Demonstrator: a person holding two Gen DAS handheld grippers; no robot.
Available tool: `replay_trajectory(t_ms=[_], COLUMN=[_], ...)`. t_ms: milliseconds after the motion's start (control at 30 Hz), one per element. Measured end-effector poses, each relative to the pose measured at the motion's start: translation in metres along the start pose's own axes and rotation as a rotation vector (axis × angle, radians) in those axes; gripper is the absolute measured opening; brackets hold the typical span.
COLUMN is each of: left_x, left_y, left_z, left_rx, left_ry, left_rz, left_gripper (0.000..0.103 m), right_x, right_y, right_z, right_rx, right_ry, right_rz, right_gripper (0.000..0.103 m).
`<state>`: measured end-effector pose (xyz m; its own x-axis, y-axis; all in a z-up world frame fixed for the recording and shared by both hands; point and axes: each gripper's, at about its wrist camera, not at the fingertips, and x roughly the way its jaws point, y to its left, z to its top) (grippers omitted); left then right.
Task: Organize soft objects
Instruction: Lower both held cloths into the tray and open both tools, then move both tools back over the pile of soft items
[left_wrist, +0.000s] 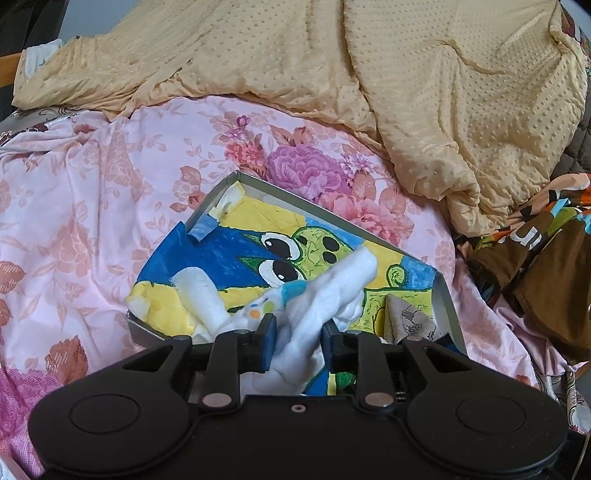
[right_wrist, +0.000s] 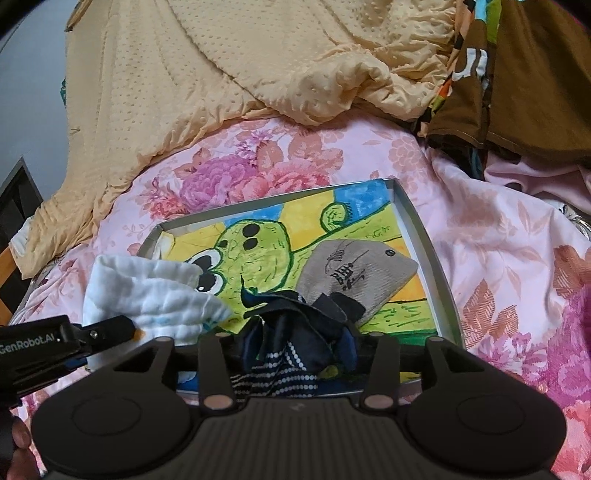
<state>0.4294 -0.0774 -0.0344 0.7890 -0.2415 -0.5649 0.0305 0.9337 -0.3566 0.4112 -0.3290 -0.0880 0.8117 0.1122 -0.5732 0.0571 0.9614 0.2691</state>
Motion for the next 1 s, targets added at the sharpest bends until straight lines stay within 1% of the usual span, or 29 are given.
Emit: replay_trajectory(t_ms=[200, 300, 333, 433, 533, 567, 667, 867, 1000], left_x=[0.001, 0.001, 0.001, -0.001, -0.004, -0.006, -0.012, -0.035, -0.056], left_y=[-0.003, -0.004, -0.005, -0.005, -0.007, -0.008, -0.011, -0.015, -0.019], left_z=[-0.001, -0.001, -0.002, -0.002, -0.001, -0.001, 0.0, 0.002, 0.002], left_rx=[-0.002, -0.003, -0.002, -0.002, -0.004, -0.005, 0.001, 0.006, 0.03], left_ry=[0.0, -0.003, -0.004, -0.005, -0.011, -0.015, -0.019, -0.057, -0.09], left_rz=[-0.01, -0.019, -0.019, -0.033, -0.049, -0.052, -0.051, -0.026, -0.015], left_gripper=[0.042, 0.051, 0.054, 0.059, 0.071, 0.073, 0.076, 0.083, 0.087], right_x=[0.003, 0.005, 0.005, 0.004, 0.001, 0.0, -0.008, -0.032, -0.052], right_y=[-0.008, -0.012, -0.013, -0.014, -0.014, -0.015, -0.015, -0.016, -0.016], right_z=[-0.002, -0.002, -0.001, -0.001, 0.001, 0.001, 0.004, 0.011, 0.014], right_rx=[0.01, 0.016, 0.017, 0.011, 0.006, 0.005, -0.002, -0.007, -0.011], right_ry=[0.008, 0.011, 0.011, 0.009, 0.003, -0.001, -0.017, -0.054, -0.079], right_rz=[-0.033, -0.051, -0.055, -0.062, -0.065, -0.065, -0.074, -0.071, -0.058], right_gripper=[0.059, 0.064, 0.066, 0.073, 0.08, 0.083, 0.088, 0.096, 0.099])
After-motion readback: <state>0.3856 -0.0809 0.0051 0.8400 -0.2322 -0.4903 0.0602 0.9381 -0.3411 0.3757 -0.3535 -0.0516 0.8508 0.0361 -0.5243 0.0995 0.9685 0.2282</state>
